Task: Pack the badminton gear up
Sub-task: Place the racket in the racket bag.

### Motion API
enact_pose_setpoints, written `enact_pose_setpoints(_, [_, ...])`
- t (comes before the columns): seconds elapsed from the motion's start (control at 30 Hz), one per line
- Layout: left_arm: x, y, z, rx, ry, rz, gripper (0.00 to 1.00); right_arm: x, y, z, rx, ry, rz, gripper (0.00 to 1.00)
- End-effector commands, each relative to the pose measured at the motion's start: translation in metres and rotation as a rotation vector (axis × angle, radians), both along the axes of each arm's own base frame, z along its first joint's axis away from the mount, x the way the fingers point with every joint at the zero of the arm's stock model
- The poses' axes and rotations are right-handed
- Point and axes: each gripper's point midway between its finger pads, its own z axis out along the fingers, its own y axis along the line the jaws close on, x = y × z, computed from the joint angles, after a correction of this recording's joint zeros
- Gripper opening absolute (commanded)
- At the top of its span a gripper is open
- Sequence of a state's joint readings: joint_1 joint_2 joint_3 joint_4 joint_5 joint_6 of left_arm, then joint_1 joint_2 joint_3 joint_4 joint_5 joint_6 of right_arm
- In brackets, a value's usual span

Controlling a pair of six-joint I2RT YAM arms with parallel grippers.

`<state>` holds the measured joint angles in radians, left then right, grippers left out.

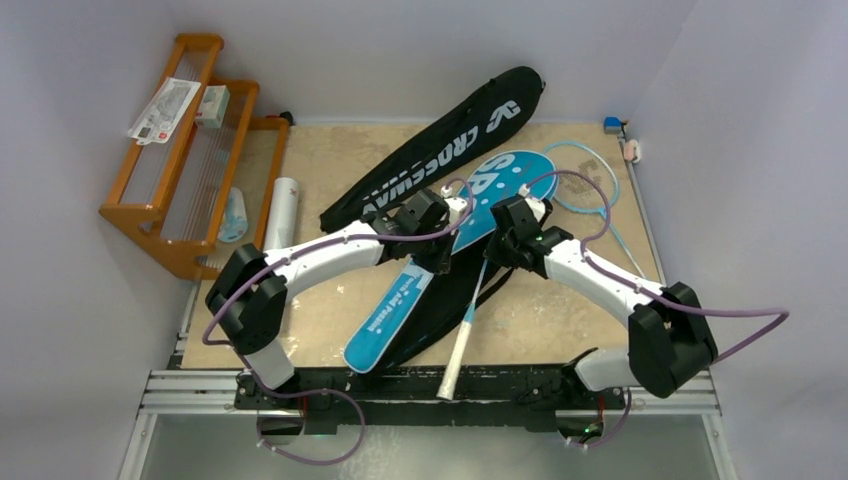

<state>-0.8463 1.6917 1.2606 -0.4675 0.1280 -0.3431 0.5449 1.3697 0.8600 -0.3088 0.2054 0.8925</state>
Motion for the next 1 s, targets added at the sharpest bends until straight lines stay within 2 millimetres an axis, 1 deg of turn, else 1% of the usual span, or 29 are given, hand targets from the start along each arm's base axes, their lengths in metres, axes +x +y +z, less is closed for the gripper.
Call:
enact_pose_setpoints(0.0, [-0.027,-0.026,0.031,-0.189,0.083,-0.098,0.00,0.045,-0.008,0.035,0.029,-0.153,-0.129,0.00])
enact_pose_setpoints(0.13, [-0.041,-0.026,0.038,-0.229,0.112,-0.138,0.00,0.063,-0.007,0.040,0.100,-0.229,-0.095,0.00])
enact_pose_setpoints(0.17, [-0.044,-0.026,0.040,-0.243,0.118,-0.153,0.00,0.067,-0.002,0.044,0.125,-0.266,-0.070,0.00])
enact_pose_setpoints(0.2, [-0.047,-0.027,0.041,-0.254,0.124,-0.163,0.00,0.072,0.004,0.052,0.158,-0.318,-0.036,0.00])
enact_pose_setpoints(0.23, [-0.049,-0.027,0.042,-0.266,0.126,-0.173,0.00,0.073,0.009,0.056,0.180,-0.352,-0.009,0.00])
enact_pose_setpoints(0.27, [-0.050,-0.027,0.042,-0.272,0.125,-0.177,0.00,0.072,0.010,0.054,0.186,-0.361,-0.002,0.00])
enact_pose_setpoints(0.4, [-0.055,-0.029,0.041,-0.284,0.142,-0.192,0.00,0.076,0.004,0.051,0.185,-0.354,-0.062,0.00])
enact_pose_setpoints(0.57, [-0.067,-0.039,0.048,-0.352,0.199,-0.256,0.00,0.082,0.012,0.052,0.274,-0.400,-0.096,0.00])
enact_pose_setpoints(0.6, [-0.069,-0.040,0.047,-0.354,0.209,-0.263,0.00,0.083,0.012,0.054,0.294,-0.415,-0.110,0.00])
enact_pose_setpoints(0.67, [-0.067,-0.038,0.037,-0.325,0.215,-0.248,0.00,0.087,0.010,0.060,0.311,-0.426,-0.144,0.00])
enact_pose_setpoints(0.73, [-0.065,-0.032,0.025,-0.276,0.222,-0.225,0.00,0.090,0.007,0.063,0.302,-0.414,-0.179,0.00])
enact_pose_setpoints(0.83, [-0.065,-0.029,0.015,-0.246,0.235,-0.217,0.00,0.096,0.006,0.071,0.289,-0.415,-0.191,0.00])
enact_pose_setpoints(0.97, [-0.058,-0.022,0.004,-0.191,0.215,-0.177,0.00,0.099,0.001,0.072,0.241,-0.357,-0.226,0.00])
